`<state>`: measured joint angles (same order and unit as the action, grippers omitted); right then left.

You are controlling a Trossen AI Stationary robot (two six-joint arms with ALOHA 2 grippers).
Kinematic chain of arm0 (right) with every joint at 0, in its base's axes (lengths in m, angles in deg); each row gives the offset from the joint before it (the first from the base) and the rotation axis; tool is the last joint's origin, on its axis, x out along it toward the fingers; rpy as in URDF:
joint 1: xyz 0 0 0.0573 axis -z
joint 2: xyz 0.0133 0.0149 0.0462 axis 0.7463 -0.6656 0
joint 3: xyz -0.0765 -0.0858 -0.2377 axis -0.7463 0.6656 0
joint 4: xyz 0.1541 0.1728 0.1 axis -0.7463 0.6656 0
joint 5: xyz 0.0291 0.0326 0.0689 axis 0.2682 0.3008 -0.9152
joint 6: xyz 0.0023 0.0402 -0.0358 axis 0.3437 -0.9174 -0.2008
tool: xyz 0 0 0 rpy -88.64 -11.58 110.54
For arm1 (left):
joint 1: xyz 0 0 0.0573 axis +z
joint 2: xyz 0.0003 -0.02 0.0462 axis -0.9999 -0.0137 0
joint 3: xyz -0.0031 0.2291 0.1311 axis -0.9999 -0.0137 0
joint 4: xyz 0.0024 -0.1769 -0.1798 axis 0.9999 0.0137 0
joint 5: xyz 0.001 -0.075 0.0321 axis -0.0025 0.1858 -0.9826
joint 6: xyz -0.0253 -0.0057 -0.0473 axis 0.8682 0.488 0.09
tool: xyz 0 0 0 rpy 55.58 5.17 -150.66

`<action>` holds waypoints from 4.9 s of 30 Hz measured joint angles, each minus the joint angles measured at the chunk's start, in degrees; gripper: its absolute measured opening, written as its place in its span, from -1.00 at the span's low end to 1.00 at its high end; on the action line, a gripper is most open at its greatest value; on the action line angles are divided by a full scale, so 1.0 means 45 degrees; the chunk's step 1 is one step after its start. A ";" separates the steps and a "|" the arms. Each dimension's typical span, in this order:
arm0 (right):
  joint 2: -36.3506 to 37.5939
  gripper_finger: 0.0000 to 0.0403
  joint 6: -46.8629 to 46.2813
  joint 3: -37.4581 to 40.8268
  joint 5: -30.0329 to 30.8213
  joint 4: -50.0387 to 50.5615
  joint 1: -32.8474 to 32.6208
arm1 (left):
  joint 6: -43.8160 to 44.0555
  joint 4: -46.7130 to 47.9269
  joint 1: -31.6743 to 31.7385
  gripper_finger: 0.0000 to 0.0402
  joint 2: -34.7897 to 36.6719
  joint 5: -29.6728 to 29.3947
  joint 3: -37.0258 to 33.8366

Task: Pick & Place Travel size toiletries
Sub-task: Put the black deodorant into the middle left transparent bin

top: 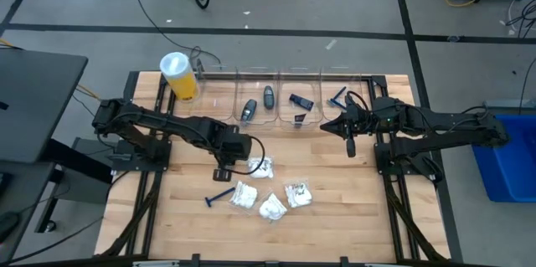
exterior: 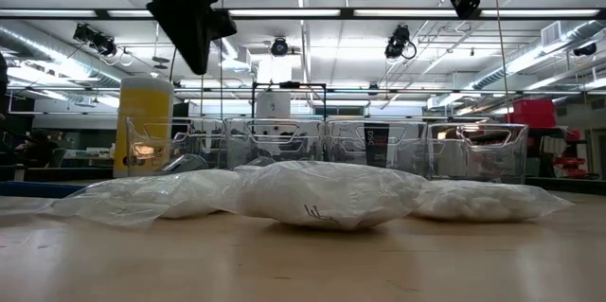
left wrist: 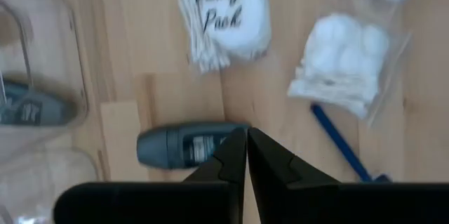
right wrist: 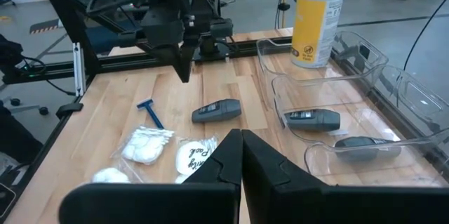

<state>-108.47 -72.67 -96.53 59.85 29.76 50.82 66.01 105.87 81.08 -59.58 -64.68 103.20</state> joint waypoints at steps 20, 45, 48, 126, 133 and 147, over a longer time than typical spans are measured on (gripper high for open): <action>-0.0005 -0.97 0.0000 0.0000 0.0010 0.0005 -0.0005 | -0.1202 -0.0063 0.0493 -0.88 0.0073 0.0171 -0.1773; -0.0005 -0.97 0.0000 0.0000 0.0487 0.0010 -0.0005 | -0.6420 -0.1665 0.0532 -0.63 0.0121 0.0301 -0.2718; -0.0005 -0.97 0.0000 0.0000 0.0705 0.0010 -0.0005 | -0.6869 -0.1665 0.0532 -0.47 0.0121 0.0299 -0.2718; -0.0005 -0.97 -0.0148 0.0000 0.1059 0.0260 -0.0002 | -1.5329 -0.2647 0.1751 0.25 -0.1001 0.0470 -0.3937; -0.0005 -0.97 -0.0150 0.0000 0.1059 0.0262 0.0000 | -1.5270 -0.2652 0.1761 0.25 -0.1001 0.0591 -0.3940; -0.0005 -0.97 -0.0151 0.0000 0.1054 0.0303 -0.0005 | -1.4999 -0.2914 0.1639 0.25 -0.1865 0.0584 -0.4102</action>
<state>-108.49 -73.35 -96.53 64.59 31.13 50.80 -1.48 92.75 88.46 -67.97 -62.06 84.74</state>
